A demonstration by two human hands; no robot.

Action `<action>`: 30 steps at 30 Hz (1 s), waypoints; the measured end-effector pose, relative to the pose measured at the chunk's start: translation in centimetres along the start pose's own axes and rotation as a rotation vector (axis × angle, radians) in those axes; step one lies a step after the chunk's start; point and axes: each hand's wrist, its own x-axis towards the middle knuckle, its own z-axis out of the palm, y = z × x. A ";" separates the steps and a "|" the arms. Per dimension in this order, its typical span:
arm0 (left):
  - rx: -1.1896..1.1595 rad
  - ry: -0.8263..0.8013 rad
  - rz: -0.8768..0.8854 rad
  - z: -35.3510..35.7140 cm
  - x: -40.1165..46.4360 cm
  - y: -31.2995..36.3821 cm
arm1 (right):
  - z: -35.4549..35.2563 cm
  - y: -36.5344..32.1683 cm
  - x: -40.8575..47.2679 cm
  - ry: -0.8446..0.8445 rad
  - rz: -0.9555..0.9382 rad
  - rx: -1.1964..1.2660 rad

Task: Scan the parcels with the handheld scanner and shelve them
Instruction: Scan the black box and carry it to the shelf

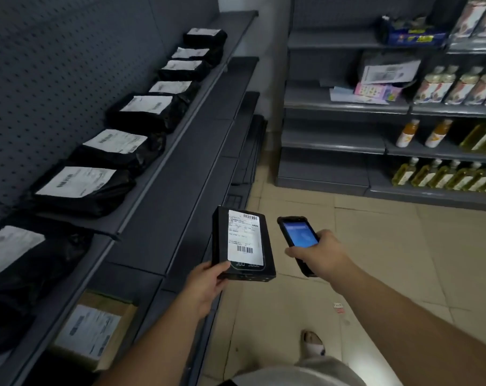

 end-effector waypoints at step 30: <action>-0.836 0.770 0.047 -6.7 3.6 -0.5 | 17.9 -16.2 12.2 -0.754 -0.417 -0.469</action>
